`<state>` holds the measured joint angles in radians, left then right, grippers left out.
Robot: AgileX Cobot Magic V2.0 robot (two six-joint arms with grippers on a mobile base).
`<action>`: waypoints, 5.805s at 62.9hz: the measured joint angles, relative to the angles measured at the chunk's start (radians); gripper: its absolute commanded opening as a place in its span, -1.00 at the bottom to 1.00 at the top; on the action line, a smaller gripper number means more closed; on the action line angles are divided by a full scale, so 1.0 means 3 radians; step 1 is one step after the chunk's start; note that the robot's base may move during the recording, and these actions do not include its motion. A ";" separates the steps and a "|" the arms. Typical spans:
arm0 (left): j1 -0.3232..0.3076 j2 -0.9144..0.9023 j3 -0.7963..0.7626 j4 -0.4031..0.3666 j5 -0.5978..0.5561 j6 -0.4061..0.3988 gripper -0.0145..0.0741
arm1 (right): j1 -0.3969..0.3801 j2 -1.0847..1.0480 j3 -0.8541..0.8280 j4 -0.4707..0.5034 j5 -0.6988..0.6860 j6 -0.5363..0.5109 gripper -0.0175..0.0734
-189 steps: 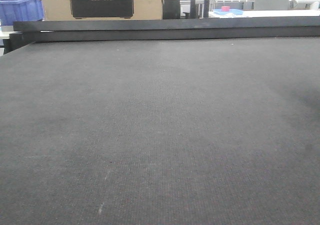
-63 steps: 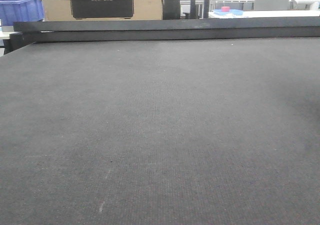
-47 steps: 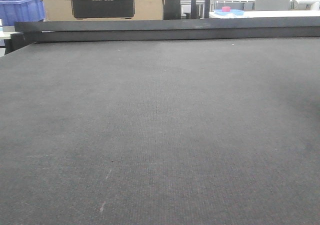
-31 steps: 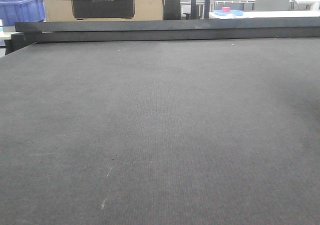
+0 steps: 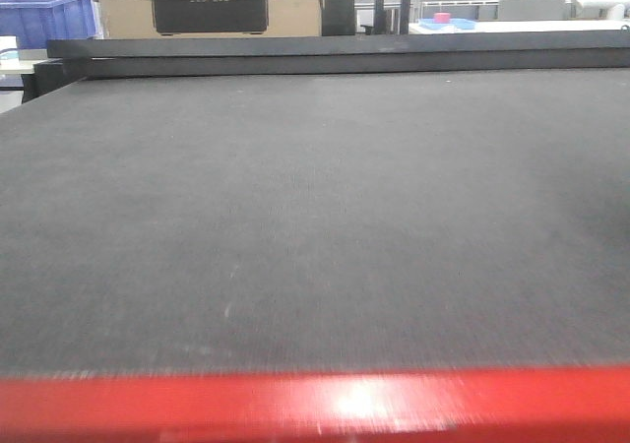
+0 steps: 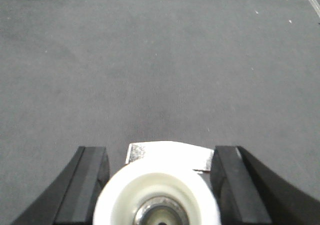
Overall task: Place valve from conveyor to right shelf box
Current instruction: 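Drive the base past the red conveyor frame to the steel shelf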
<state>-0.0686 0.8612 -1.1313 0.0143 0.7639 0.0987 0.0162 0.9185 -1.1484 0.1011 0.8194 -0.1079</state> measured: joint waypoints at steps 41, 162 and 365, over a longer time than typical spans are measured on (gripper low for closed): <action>-0.0005 0.0000 0.0000 0.0007 0.0000 0.0000 -0.92 | 0.0000 0.0000 0.0000 -0.0007 0.0000 0.0000 -0.99; -0.0005 0.0000 0.0000 0.0007 0.0000 -0.0005 -0.92 | 0.0000 0.0000 0.0000 -0.0014 -0.0006 0.0000 -0.99; -0.0005 0.0000 0.0000 0.0006 -0.0019 -0.0009 -0.92 | 0.0000 0.0000 0.0000 -0.0016 -0.0005 -0.0004 -0.99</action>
<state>-0.0702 0.8612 -1.1313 0.0162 0.7583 0.0961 0.0162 0.9185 -1.1484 0.0963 0.8179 -0.1092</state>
